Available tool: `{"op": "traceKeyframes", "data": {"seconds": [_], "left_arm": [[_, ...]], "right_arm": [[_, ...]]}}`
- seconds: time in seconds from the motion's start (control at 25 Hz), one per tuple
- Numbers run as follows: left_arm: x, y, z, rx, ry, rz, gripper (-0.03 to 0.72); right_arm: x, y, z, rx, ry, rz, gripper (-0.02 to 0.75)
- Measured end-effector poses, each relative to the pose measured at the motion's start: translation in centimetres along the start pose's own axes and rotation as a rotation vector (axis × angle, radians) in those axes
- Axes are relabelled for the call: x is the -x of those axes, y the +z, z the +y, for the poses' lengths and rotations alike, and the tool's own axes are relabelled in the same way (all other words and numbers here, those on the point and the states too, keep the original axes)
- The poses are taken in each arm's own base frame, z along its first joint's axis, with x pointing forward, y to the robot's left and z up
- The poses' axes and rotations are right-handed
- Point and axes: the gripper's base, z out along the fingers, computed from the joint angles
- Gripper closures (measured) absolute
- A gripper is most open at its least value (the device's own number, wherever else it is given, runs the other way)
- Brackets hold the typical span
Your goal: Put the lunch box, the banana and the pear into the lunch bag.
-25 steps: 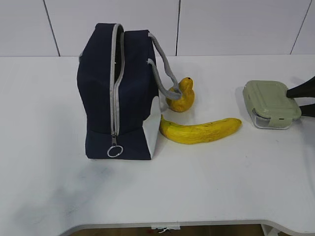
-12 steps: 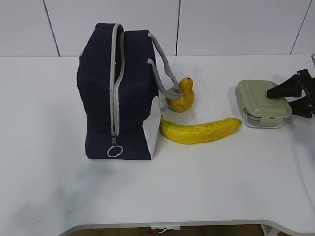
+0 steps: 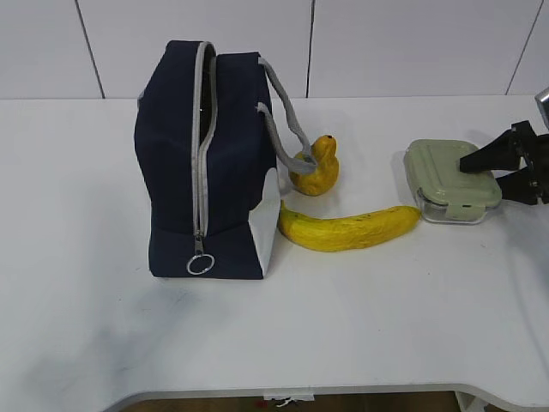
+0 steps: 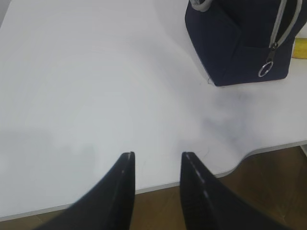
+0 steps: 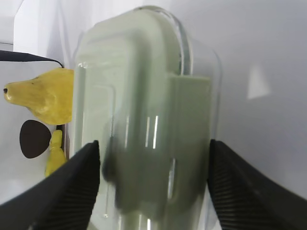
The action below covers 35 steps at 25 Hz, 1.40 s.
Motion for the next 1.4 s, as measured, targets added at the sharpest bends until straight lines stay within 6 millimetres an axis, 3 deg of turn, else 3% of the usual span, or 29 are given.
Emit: {"op": "traceKeyframes", "data": {"seconds": [0.28, 1.0, 1.4], "left_arm": [[0.0, 0.0, 0.0, 0.0, 0.0, 0.0, 0.444], [0.0, 0.0, 0.0, 0.0, 0.0, 0.0, 0.444], [0.0, 0.0, 0.0, 0.0, 0.0, 0.0, 0.444]], "right_arm": [[0.1, 0.0, 0.1, 0.006, 0.001, -0.008, 0.307], [0.1, 0.1, 0.1, 0.012, 0.024, -0.008, 0.338], [0.5, -1.1, 1.5, -0.037, 0.11, -0.015, 0.342]]}}
